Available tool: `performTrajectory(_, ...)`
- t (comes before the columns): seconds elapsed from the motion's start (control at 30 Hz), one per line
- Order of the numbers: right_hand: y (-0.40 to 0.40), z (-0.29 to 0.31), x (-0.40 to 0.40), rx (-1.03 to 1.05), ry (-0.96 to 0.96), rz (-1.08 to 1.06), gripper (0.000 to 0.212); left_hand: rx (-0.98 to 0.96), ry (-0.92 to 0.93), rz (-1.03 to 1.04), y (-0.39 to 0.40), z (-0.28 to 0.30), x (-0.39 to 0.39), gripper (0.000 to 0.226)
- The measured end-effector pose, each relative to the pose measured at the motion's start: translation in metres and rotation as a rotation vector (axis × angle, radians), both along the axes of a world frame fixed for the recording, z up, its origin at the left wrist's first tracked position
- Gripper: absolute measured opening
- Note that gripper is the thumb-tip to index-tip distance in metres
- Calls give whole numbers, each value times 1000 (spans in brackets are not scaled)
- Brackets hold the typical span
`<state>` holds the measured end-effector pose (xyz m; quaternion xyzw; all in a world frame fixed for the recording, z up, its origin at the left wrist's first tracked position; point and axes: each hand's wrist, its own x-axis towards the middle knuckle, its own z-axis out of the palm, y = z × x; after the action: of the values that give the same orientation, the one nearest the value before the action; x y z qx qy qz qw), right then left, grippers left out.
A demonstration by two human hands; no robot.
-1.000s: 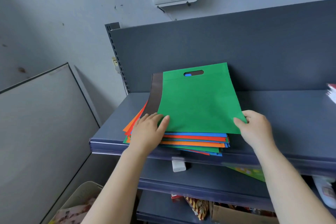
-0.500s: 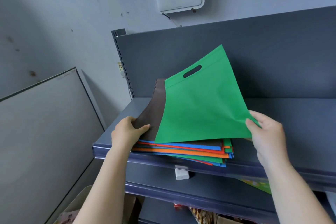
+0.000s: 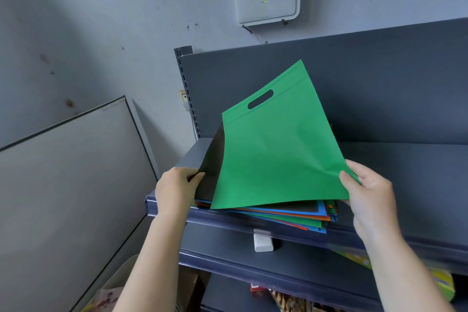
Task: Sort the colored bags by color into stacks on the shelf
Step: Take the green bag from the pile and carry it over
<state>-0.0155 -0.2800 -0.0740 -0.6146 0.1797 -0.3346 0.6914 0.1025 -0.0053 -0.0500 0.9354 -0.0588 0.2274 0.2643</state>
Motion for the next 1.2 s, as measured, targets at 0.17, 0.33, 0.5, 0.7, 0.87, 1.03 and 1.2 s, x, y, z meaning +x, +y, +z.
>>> performTrajectory(0.17, 14, 7, -4, 227, -17, 147, 35, -331, -75, -30, 19, 4, -17, 17)
performTrajectory(0.33, 46, 24, 2, 352, -22, 351, 35, -846, -175, 141, 68, -7, -50, 22)
performTrajectory(0.5, 85, 48, 8, 402, -76, 564, 35, -1176, -236, 297, 124, -10, -86, 15)
performTrajectory(0.7, 166, 58, 18, 450, -66, 826, 49, -1202, -541, 438, 191, 3, -137, 14)
performTrajectory(0.87, 251, 51, 17, 516, -23, 1076, 51, -987, -777, 566, 249, 13, -204, 15)
performTrajectory(1.03, 340, 47, -10, 557, 25, 1287, 49, -913, -936, 721, 303, 17, -287, 23)
performTrajectory(1.2, 412, 43, -53, 611, 140, 1463, 44, -914, -1029, 868, 343, 18, -373, 14)
